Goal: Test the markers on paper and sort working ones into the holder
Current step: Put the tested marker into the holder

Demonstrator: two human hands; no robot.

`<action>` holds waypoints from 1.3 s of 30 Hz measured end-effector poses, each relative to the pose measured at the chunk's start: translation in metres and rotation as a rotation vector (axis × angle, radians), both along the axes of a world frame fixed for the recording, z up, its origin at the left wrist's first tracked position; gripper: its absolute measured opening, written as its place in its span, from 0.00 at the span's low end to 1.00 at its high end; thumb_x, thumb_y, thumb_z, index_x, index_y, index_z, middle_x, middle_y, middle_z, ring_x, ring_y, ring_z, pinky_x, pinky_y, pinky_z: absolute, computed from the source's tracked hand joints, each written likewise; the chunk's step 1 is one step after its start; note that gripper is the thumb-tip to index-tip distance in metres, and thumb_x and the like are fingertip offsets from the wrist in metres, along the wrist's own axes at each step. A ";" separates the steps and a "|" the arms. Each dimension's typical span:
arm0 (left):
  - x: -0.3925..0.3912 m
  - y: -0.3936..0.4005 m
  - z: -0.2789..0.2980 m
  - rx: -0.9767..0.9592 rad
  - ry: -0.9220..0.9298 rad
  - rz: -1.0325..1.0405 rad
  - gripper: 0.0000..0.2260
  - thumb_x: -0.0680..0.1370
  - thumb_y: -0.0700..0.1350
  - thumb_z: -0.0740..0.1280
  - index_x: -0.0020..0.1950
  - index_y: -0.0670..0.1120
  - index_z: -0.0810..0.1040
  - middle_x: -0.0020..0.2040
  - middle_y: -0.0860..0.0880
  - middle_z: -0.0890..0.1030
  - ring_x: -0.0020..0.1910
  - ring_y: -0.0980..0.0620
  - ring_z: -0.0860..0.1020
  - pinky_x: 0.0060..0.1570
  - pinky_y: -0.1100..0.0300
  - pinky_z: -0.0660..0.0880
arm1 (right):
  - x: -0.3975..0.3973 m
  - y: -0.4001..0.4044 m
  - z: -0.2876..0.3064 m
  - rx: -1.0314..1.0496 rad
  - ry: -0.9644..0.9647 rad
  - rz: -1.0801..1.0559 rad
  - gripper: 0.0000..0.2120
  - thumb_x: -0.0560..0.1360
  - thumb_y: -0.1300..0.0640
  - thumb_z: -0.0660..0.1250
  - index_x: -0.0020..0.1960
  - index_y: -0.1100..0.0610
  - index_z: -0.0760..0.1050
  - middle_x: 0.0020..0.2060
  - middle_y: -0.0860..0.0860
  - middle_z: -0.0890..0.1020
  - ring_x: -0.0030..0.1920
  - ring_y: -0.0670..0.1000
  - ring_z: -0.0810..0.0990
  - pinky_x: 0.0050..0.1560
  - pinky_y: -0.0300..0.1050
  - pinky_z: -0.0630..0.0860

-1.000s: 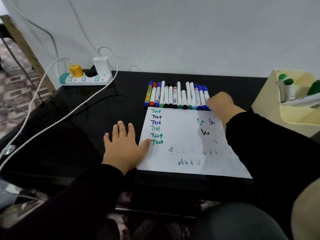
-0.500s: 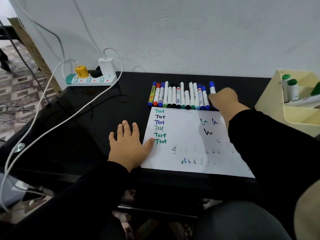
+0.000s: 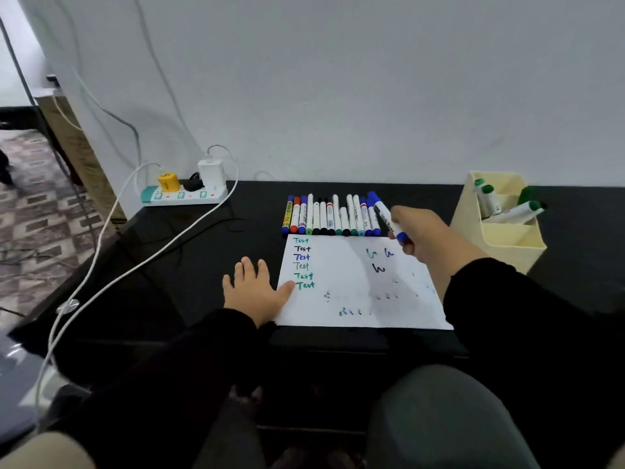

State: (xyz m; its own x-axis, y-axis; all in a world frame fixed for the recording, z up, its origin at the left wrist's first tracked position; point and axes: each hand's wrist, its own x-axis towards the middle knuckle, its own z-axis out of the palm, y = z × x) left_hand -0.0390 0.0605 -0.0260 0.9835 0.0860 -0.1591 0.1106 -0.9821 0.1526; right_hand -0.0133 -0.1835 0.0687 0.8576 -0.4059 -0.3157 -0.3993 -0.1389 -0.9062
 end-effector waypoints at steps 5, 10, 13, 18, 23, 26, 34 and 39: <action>-0.004 -0.001 0.023 -0.231 0.016 0.054 0.35 0.78 0.63 0.54 0.77 0.45 0.47 0.77 0.43 0.51 0.76 0.44 0.49 0.73 0.45 0.49 | -0.036 0.009 0.004 0.126 -0.071 -0.002 0.06 0.74 0.59 0.61 0.40 0.60 0.72 0.32 0.55 0.73 0.29 0.48 0.64 0.27 0.38 0.62; -0.026 -0.023 0.058 -0.736 -0.098 -0.123 0.31 0.79 0.56 0.60 0.77 0.50 0.50 0.75 0.52 0.60 0.73 0.51 0.61 0.64 0.60 0.61 | -0.050 0.007 0.011 0.244 -0.124 0.022 0.08 0.74 0.58 0.62 0.46 0.59 0.78 0.29 0.52 0.71 0.27 0.47 0.63 0.21 0.36 0.61; -0.039 -0.034 0.073 -0.938 -0.109 -0.217 0.28 0.79 0.54 0.62 0.76 0.52 0.56 0.71 0.54 0.67 0.67 0.55 0.68 0.56 0.66 0.67 | -0.057 0.008 0.011 0.339 -0.171 0.051 0.08 0.74 0.59 0.61 0.41 0.59 0.77 0.27 0.51 0.69 0.26 0.46 0.61 0.19 0.34 0.59; -0.043 -0.048 0.085 -1.004 -0.068 -0.231 0.16 0.78 0.51 0.64 0.64 0.49 0.76 0.48 0.56 0.81 0.49 0.59 0.78 0.50 0.64 0.76 | -0.058 0.018 0.007 0.454 -0.211 0.040 0.11 0.76 0.54 0.65 0.38 0.59 0.76 0.26 0.50 0.66 0.25 0.45 0.60 0.21 0.34 0.56; -0.040 -0.055 0.087 -1.103 0.000 -0.182 0.08 0.78 0.46 0.65 0.55 0.49 0.79 0.41 0.55 0.81 0.38 0.62 0.78 0.36 0.74 0.75 | -0.058 0.040 -0.002 0.349 -0.175 0.092 0.18 0.74 0.45 0.69 0.34 0.55 0.69 0.24 0.49 0.65 0.24 0.46 0.59 0.21 0.36 0.57; -0.035 -0.054 0.087 -1.055 0.038 -0.190 0.04 0.76 0.48 0.67 0.50 0.52 0.78 0.41 0.55 0.82 0.38 0.61 0.78 0.38 0.72 0.74 | -0.056 0.052 -0.007 0.295 -0.199 0.067 0.18 0.74 0.46 0.68 0.34 0.54 0.66 0.23 0.48 0.64 0.23 0.46 0.59 0.22 0.37 0.58; -0.029 -0.051 0.090 -0.984 0.110 -0.171 0.06 0.78 0.47 0.65 0.48 0.46 0.80 0.38 0.52 0.81 0.36 0.58 0.77 0.42 0.66 0.76 | -0.040 0.059 -0.019 0.317 -0.238 0.079 0.10 0.76 0.58 0.60 0.37 0.57 0.66 0.16 0.47 0.63 0.18 0.45 0.58 0.23 0.37 0.57; -0.034 -0.056 0.092 -1.040 0.177 -0.078 0.11 0.79 0.48 0.63 0.51 0.42 0.79 0.37 0.51 0.80 0.33 0.58 0.75 0.32 0.70 0.74 | -0.033 0.057 -0.024 0.332 -0.224 0.120 0.11 0.76 0.58 0.60 0.36 0.57 0.66 0.15 0.46 0.62 0.17 0.45 0.58 0.23 0.38 0.57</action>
